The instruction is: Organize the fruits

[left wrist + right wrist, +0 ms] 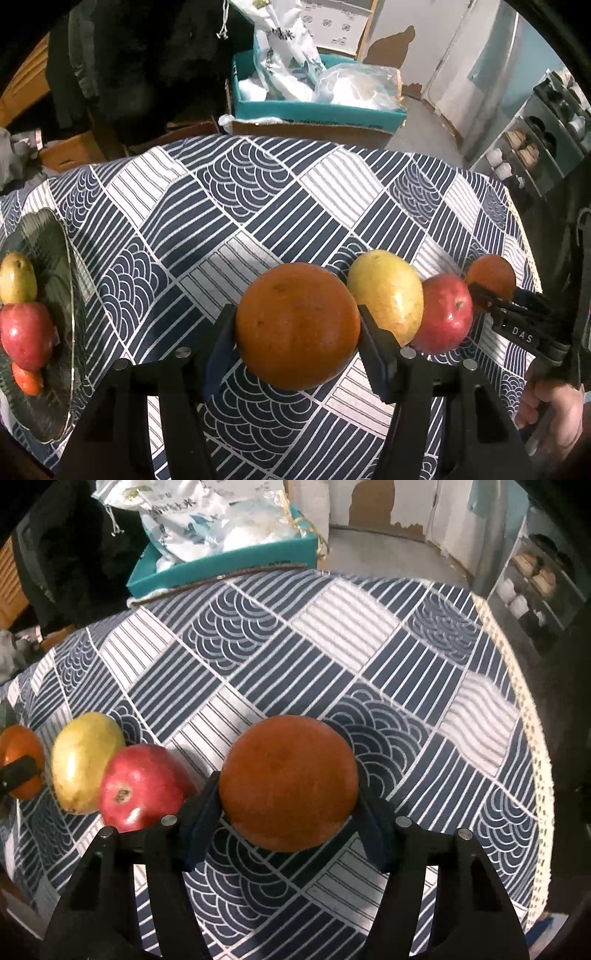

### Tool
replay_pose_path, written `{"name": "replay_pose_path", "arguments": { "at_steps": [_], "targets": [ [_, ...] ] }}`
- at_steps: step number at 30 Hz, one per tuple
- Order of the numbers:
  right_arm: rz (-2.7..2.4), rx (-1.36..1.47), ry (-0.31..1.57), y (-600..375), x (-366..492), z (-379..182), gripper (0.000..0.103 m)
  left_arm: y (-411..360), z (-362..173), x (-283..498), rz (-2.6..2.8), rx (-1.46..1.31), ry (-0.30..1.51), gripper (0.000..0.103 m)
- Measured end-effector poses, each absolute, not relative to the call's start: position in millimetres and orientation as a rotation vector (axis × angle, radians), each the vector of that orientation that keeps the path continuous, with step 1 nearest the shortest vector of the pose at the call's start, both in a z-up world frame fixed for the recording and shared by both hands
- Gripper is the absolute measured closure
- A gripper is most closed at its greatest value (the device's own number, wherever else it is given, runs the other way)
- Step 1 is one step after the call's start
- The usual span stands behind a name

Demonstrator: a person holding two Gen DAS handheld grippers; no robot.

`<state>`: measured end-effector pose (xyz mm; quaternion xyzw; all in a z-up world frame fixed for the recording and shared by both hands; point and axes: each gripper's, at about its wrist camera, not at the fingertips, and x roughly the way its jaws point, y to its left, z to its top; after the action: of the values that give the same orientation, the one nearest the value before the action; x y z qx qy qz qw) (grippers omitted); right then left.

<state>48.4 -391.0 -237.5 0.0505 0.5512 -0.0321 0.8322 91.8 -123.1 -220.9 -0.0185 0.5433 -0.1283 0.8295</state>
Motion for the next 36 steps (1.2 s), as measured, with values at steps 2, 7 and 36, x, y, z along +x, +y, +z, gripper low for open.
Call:
{"name": "replay_pose_path", "arguments": {
  "at_steps": [2, 7, 36],
  "targets": [
    [-0.071, 0.1, 1.148, -389, 46, -230, 0.037, -123, -215, 90, -0.274, -0.036, 1.137, 0.039],
    [-0.07, 0.092, 1.098, -383, 39, -208, 0.037, -121, -202, 86, -0.276, -0.027, 1.105, 0.039],
    [0.0, 0.048, 0.829, -326, 12, -85, 0.037, -83, -113, 50, -0.268, -0.065, 0.918, 0.039]
  ]
}}
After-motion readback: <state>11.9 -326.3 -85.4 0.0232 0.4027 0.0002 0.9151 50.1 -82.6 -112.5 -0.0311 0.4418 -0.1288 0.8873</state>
